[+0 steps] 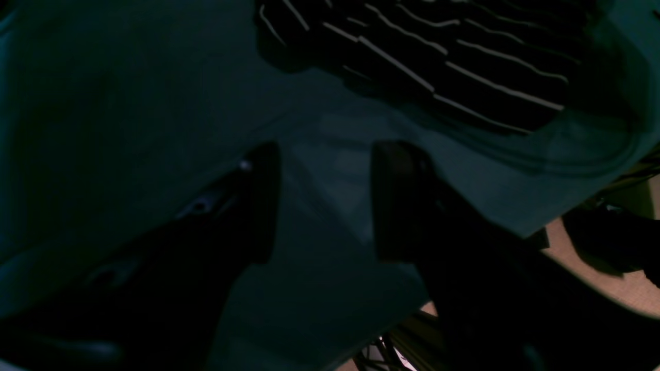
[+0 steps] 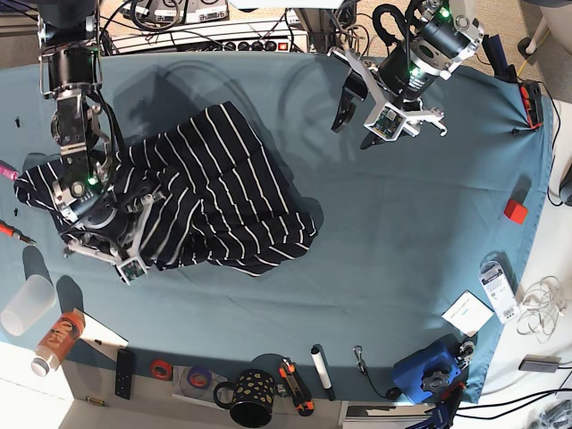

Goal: Layout the t-shirt on the table in an organized manner, then fold the t-shirt properly
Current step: 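Regrasp the shirt edge with the right gripper and pull it outward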

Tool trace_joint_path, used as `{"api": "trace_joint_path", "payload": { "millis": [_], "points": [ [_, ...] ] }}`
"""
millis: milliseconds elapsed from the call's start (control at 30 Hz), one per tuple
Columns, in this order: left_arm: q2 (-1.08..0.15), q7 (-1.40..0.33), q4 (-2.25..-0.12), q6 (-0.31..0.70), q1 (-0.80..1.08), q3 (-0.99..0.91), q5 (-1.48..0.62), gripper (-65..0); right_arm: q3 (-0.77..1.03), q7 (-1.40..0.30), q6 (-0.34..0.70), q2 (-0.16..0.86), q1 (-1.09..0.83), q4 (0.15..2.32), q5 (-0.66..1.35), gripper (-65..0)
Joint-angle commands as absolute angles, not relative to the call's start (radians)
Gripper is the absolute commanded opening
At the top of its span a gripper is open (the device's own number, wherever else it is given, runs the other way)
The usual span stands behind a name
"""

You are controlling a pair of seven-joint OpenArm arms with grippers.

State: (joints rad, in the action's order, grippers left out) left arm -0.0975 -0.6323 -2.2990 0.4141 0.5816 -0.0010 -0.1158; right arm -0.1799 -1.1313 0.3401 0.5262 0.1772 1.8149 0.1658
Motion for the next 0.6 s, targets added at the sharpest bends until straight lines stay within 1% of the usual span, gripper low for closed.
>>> {"api": "trace_joint_path", "payload": {
  "millis": [0, 200, 367, 467, 567],
  "points": [
    [-0.097, -0.601, -2.318, 0.411, 0.584, 0.000, -0.123, -36.0, -0.170, -1.126, 0.339, 0.541, 0.199, 1.852, 0.163, -65.0],
    [-0.098, -0.601, -2.318, 0.411, 0.585, 0.000, -0.123, -36.0, -0.169, -1.139, 0.338, 0.541, 0.184, 1.892, 0.165, -65.0],
    [-0.097, -0.601, -2.318, 0.411, 0.585, 0.000, -0.123, -36.0, -0.162, -1.194, 0.338, 0.544, 0.149, 1.895, 0.164, -65.0],
    [-0.097, -0.601, -2.318, 0.411, 0.585, 0.000, -0.123, -36.0, -0.112, -1.203, 0.337, 0.543, 0.093, 1.930, 0.177, -65.0],
    [-0.097, -0.601, -2.318, 0.411, 0.585, 0.000, -0.123, -36.0, -0.013, -1.205, 0.336, 0.543, 0.015, 1.990, 0.221, -65.0]
  ]
}}
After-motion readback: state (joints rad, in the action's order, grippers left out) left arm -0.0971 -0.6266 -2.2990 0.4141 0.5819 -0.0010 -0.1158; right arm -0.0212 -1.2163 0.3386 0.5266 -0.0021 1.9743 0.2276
